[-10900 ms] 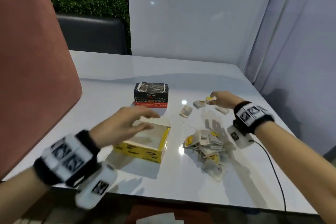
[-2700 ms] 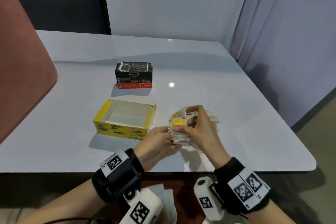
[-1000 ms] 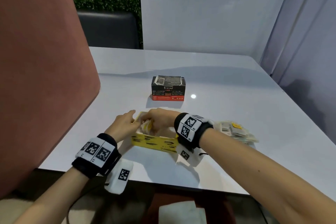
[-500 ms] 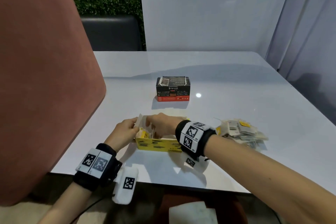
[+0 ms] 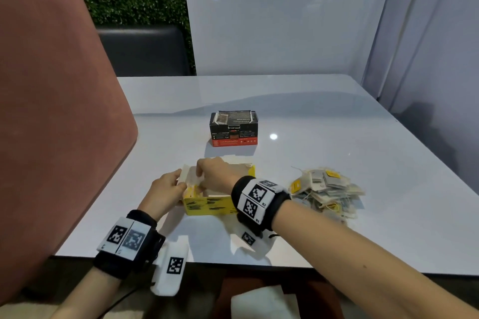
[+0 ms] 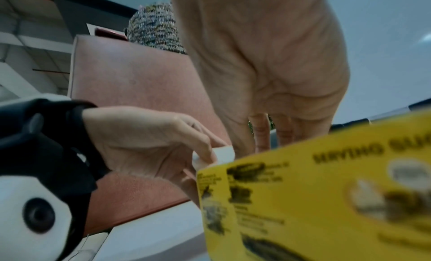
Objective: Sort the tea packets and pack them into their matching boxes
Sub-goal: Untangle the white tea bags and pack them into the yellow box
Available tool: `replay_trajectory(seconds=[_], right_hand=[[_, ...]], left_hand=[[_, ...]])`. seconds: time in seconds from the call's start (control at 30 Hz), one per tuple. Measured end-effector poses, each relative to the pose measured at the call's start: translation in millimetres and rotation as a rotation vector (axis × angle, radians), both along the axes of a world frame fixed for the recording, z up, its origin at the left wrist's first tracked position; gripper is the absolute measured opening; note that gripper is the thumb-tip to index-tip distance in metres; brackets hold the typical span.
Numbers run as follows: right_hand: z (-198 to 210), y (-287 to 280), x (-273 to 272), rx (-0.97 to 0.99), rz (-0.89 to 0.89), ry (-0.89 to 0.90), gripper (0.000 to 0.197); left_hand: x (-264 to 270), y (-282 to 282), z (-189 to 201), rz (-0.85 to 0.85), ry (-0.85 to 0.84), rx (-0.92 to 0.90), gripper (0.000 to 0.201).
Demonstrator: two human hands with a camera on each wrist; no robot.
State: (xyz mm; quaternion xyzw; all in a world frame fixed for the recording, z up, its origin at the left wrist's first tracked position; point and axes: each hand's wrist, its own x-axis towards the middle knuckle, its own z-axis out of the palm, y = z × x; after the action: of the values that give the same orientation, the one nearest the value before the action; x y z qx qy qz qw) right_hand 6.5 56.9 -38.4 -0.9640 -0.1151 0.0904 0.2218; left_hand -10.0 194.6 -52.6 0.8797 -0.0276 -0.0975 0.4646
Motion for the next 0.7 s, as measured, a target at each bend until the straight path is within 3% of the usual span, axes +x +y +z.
replay_trajectory(seconds=[0.13,0.4,0.7], right_hand=[[5.2,-8.1,0.2,0.053,-0.002,0.019,0.020],[-2.2,-2.2,-6.1,-0.185,0.114,-0.037,0.029],[-1.6,-6.1,-4.6,-0.144,0.073,0.049,0.031]], left_hand=[[0.2,-0.9,-0.3,-0.012,-0.006,-0.003,0.037],[0.1,-5.2,-1.1,-0.021,-0.013,0.016,0.037],[6.2,-0.5,-5.2,-0.002,0.008,0.098,0.053]])
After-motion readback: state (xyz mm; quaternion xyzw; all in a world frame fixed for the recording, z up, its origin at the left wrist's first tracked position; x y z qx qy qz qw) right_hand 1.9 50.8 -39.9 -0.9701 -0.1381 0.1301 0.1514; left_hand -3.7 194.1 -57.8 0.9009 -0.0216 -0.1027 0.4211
